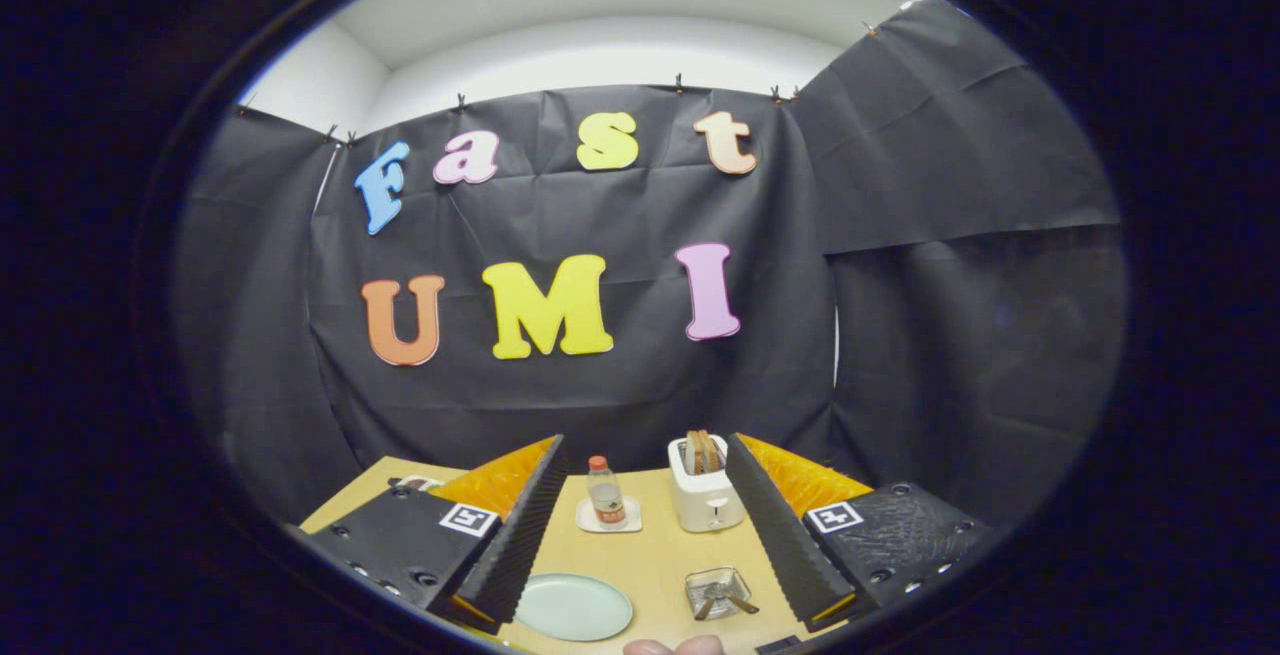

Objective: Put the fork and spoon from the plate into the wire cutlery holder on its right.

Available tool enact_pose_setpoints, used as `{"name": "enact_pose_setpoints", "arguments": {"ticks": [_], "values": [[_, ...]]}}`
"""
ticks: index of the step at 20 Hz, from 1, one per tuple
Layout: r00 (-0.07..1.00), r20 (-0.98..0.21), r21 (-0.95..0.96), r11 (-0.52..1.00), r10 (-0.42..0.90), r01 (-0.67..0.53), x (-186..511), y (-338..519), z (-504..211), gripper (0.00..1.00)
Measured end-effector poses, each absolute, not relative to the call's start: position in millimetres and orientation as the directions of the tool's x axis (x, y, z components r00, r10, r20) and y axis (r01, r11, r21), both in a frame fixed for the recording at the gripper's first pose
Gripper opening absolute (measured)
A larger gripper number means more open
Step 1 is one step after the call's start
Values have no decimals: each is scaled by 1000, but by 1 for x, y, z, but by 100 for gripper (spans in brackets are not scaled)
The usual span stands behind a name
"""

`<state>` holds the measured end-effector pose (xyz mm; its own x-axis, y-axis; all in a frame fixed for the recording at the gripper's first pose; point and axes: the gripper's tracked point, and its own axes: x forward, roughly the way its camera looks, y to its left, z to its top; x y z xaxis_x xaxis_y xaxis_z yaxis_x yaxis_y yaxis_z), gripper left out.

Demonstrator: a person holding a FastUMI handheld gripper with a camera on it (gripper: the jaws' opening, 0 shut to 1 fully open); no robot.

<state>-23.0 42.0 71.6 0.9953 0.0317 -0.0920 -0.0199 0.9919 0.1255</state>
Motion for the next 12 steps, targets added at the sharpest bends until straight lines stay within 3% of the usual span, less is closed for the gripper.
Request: {"name": "enact_pose_setpoints", "arguments": {"ticks": [12], "values": [[994,-88,170,984,65,-49,-41,49,90,96]]}}
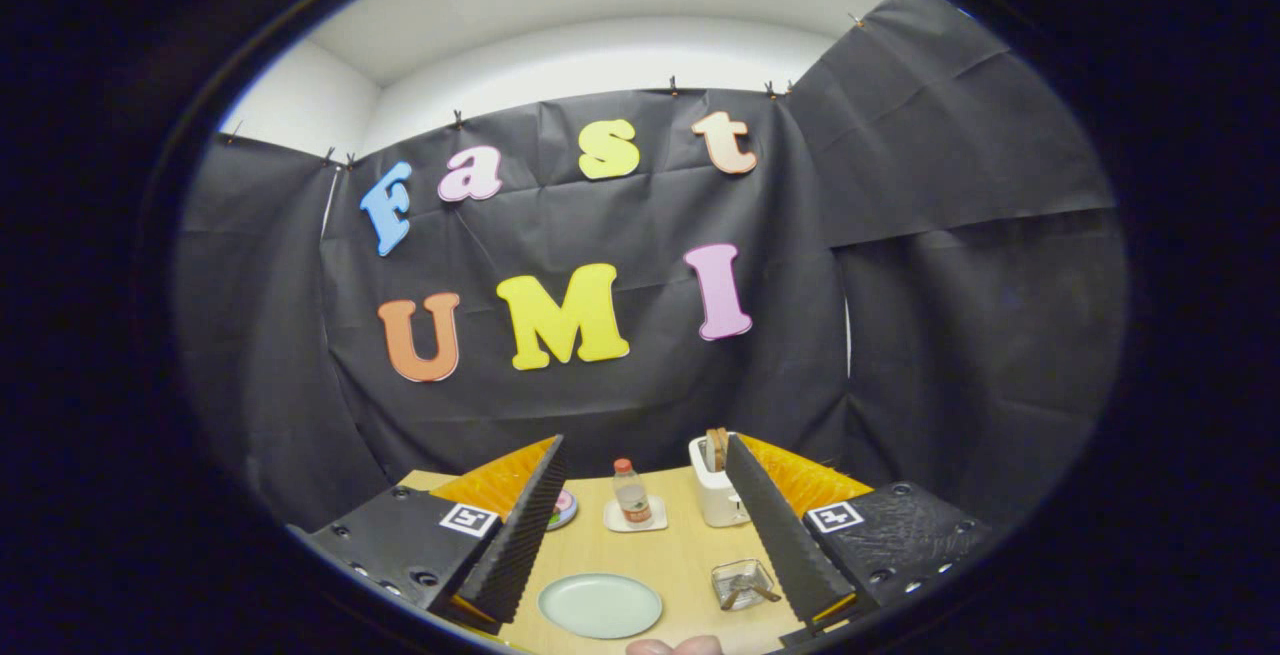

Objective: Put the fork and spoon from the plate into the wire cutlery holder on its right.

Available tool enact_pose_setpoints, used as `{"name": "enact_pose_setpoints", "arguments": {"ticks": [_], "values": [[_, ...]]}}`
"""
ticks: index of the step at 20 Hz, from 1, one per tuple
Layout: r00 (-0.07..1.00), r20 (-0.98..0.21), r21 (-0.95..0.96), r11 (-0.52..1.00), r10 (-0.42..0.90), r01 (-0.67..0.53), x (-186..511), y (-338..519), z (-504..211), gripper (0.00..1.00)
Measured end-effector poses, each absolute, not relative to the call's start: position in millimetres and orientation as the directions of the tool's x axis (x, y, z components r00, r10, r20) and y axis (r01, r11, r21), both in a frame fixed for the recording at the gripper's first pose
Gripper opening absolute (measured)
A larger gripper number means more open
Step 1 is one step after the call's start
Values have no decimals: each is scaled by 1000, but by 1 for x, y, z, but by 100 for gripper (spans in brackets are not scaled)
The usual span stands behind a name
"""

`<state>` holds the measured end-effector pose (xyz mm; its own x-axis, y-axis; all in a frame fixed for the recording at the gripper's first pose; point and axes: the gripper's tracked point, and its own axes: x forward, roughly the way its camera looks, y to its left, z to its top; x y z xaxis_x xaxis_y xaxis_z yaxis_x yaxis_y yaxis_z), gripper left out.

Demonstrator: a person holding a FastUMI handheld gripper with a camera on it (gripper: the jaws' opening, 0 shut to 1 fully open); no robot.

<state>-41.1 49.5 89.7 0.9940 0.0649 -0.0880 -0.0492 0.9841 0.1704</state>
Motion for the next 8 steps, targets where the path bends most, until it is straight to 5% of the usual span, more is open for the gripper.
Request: {"name": "enact_pose_setpoints", "arguments": {"ticks": [8], "values": [[995,-50,111,991,82,-76,-48,48,104,96]]}}
